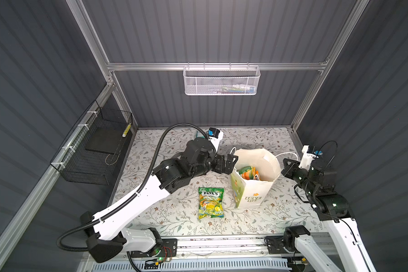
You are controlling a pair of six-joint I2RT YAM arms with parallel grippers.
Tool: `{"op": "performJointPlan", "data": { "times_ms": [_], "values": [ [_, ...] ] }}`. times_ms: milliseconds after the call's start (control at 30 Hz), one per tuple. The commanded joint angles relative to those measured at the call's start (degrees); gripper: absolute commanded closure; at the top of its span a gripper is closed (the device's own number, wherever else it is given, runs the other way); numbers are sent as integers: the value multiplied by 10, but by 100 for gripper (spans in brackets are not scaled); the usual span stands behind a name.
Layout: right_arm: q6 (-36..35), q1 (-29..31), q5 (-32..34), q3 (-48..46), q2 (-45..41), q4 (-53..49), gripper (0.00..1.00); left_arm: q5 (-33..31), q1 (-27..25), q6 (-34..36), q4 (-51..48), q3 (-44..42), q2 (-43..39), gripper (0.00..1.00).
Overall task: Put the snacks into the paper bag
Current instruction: 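Reach the left gripper to the green-yellow Fox's Spring Tea packet and grasp it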
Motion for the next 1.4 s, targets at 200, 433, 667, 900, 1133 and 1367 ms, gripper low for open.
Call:
{"op": "performJointPlan", "data": {
  "times_ms": [200,433,667,900,1133,1367],
  "values": [
    [3,-3,-21,-15,-27,12,100,-116,0,-77,-76,-199,-186,0],
    [6,-3,-34,-23,-26,17,100,-103,-1,-170,-129,-325,-178,0],
    [8,-3,-62,-29,-16,25,100,-31,1,-181,-78,-376,-46,1],
    [5,-3,-78,-30,-17,25,100,49,21,-165,-7,-402,52,13],
    [4,-3,-80,-34,-8,30,100,73,44,-153,19,-411,80,24],
    [5,-3,-94,-36,-2,33,100,120,68,-157,81,-449,84,32]
  ]
}}
